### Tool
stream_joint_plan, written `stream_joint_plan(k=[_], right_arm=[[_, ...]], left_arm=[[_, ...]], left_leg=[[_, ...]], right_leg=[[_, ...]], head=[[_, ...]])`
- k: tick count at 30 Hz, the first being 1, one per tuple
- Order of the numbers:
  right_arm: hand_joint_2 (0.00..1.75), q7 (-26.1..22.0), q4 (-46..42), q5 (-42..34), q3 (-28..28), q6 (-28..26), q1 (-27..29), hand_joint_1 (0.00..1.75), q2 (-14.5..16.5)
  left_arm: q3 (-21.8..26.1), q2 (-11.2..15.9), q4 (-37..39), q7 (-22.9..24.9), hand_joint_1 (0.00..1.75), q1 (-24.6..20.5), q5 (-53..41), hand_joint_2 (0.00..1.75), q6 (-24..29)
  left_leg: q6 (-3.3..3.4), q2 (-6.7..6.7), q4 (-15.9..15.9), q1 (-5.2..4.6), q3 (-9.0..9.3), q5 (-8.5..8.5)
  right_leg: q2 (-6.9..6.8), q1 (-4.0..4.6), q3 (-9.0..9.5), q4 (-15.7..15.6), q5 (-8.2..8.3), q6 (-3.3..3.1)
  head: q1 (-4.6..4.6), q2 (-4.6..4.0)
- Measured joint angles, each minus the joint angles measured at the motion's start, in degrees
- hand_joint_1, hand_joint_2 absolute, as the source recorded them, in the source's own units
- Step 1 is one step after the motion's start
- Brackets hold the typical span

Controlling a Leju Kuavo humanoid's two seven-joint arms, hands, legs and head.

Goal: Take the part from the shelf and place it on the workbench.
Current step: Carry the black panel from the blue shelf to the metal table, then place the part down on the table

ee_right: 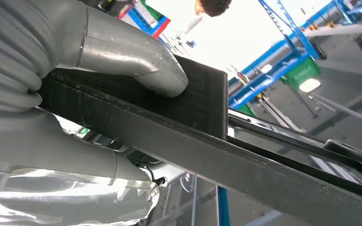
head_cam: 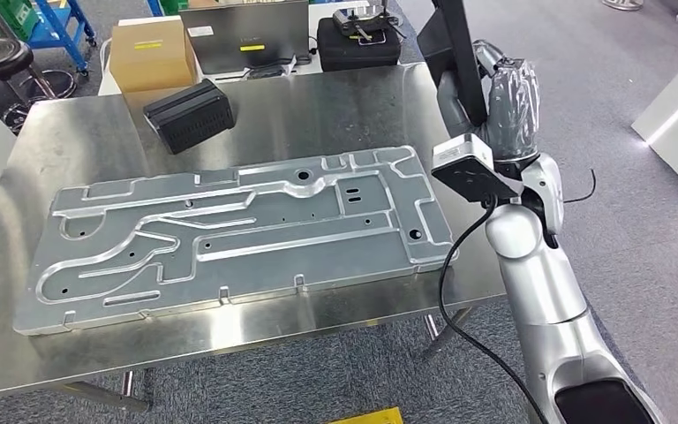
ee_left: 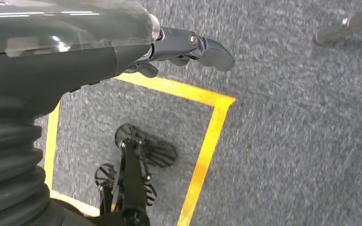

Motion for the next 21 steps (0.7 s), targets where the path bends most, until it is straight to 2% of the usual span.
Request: stream_joint_plan(k=[1, 2, 4, 5, 6, 9, 11, 12, 14, 15, 16, 17, 19, 20, 21], right_arm=[[1.75, 0.4, 0.3, 0.9, 0.2, 0.0, -0.2, 1.75, -0.1], [1.75, 1.3, 0.7, 2.6, 0.5, 0.0, -0.7, 1.75, -0.2], [1.75, 4.4, 2.5, 9.8, 2.2, 0.8, -3.6, 1.75, -0.4], [1.75, 6.3, 4.2, 14.4, 3.5, 1.8, -6.1, 1.75, -0.3], [1.75, 8.2, 6.5, 19.1, 5.4, 3.5, -9.1, 1.75, -0.1], [1.75, 11.7, 15.8, 29.5, 12.2, 9.8, -18.1, 1.75, 2.2], [1.75, 12.0, 22.9, 33.4, 17.2, 13.1, -22.4, 1.75, 5.0], [1.75, 11.6, 26.3, 34.2, 19.5, 14.2, -24.0, 1.75, 6.6], [1.75, 9.5, 34.1, 34.0, 24.2, 16.3, -25.9, 1.75, 10.0], [1.75, 8.0, 38.0, 33.1, 26.4, 17.4, -26.1, 1.75, 11.6], [1.75, 6.4, 42.0, 31.9, 28.5, 18.2, -25.7, 1.75, 13.1], [1.75, 5.0, 45.6, 30.6, 30.3, 18.7, -24.9, 1.75, 14.3], [1.75, 3.2, 52.2, 28.9, 33.3, 18.8, -22.9, 1.75, 16.4], [1.75, 2.8, 54.9, 28.4, 34.3, 18.8, -22.0, 1.75, 17.2], [1.75, 2.6, 57.3, 28.1, 35.2, 18.9, -21.4, 1.75, 17.8]], left_arm=[[0.0, 0.0, 0.0, 0.0, 0.00, 0.0, 0.0, 1.75, -0.1], [0.0, 0.0, 0.0, 0.0, 0.00, 0.1, -0.1, 1.75, -0.3], [-0.1, -0.1, 0.0, -0.1, 0.00, 0.1, -0.4, 1.75, -0.7], [-0.1, -0.1, 0.0, -0.2, 0.00, 0.0, -0.6, 1.75, -0.8], [-0.2, -0.1, 0.0, -0.3, 0.00, -0.2, -0.9, 1.75, -0.8], [-0.2, -0.1, 0.0, -0.4, 0.00, -0.7, -1.3, 1.75, -1.3], [-0.3, -0.2, 0.0, -0.5, 0.00, -0.9, -1.4, 1.75, -1.8], [-0.4, -0.2, 0.0, -0.6, 0.00, -1.0, -1.5, 1.75, -2.0], [-0.4, -0.3, 0.0, -1.1, 0.00, -1.1, -1.6, 1.75, -2.8], [-0.5, -0.3, 0.0, -1.6, 0.00, -1.1, -1.7, 1.75, -3.3], [-0.5, -0.4, 0.0, -2.2, 0.00, -1.1, -1.8, 1.75, -3.8], [-0.6, -0.4, 0.0, -2.7, 0.00, -1.1, -1.9, 1.75, -4.2], [-0.7, -0.4, 0.0, -3.5, 0.00, -1.1, -2.2, 1.75, -4.7], [-0.8, -0.5, 0.0, -3.8, 0.00, -1.1, -2.3, 1.75, -4.8], [-0.9, -0.5, 0.0, -4.0, 0.00, -1.1, -2.5, 1.75, -4.9]], left_leg=[[-0.05, -0.06, 0.0, 0.01, 0.18, -0.21], [-0.15, -0.12, 0.1, 0.03, 0.46, -0.46], [-0.53, -0.19, 0.4, 0.04, 1.02, -1.14], [-0.81, -0.14, 0.6, -0.05, 1.00, -1.49], [-1.12, -0.04, 0.8, -0.13, 0.85, -1.75], [-2.12, 0.38, 0.7, -0.21, 0.68, -2.15], [-2.81, 0.41, 2.4, -0.11, 0.24, -3.22], [-3.10, 0.35, 4.9, -0.04, -0.95, -4.48], [-3.53, 0.30, 12.7, 0.06, -5.20, -7.46], [-3.64, 0.30, 15.9, 0.10, -7.31, -8.20], [-3.69, 0.31, 17.3, 0.12, -8.57, -7.83], [-3.68, 0.31, 16.3, 0.16, -8.70, -6.30], [-3.53, 0.30, 8.8, 0.28, -6.19, -1.32], [-3.37, 0.27, 5.0, 0.23, -4.68, 0.49], [-3.14, 0.22, 2.4, 0.17, -3.64, 1.54]], right_leg=[[-0.01, -0.14, -0.86, 0.7, 0.74, 0.12], [-0.03, -0.27, -0.45, -1.1, 2.62, 0.17], [-0.09, -0.41, 2.57, -8.9, 7.47, 0.07], [-0.10, -0.38, 3.97, -12.3, 8.89, -0.11], [-0.05, -0.31, 4.78, -14.4, 9.52, -0.32], [0.31, -0.14, 5.06, -15.3, 9.16, -1.27], [0.36, -0.25, 5.46, -15.8, 9.10, -1.96], [0.30, -0.30, 5.73, -15.9, 9.02, -2.27], [0.18, -0.18, 6.06, -16.0, 8.70, -2.70], [0.14, -0.12, 6.23, -15.9, 8.52, -2.79], [0.08, -0.08, 6.45, -15.9, 8.31, -2.82], [0.03, -0.06, 6.74, -15.9, 8.06, -2.77], [-0.13, -0.05, 7.38, -15.8, 7.44, -2.55], [-0.18, 0.04, 7.53, -15.6, 7.16, -2.35], [-0.21, 0.14, 7.56, -15.5, 6.97, -2.12]], head=[[0.00, 0.00], [0.00, 0.00], [0.00, 0.00], [-0.01, 0.00], [-0.01, 0.00], [0.00, 0.00], [0.00, 0.00], [0.00, 0.00], [0.00, 0.00], [0.00, 0.00], [0.00, 0.00], [0.00, 0.00], [0.00, 0.00], [0.00, 0.00], [-0.01, 0.00]])
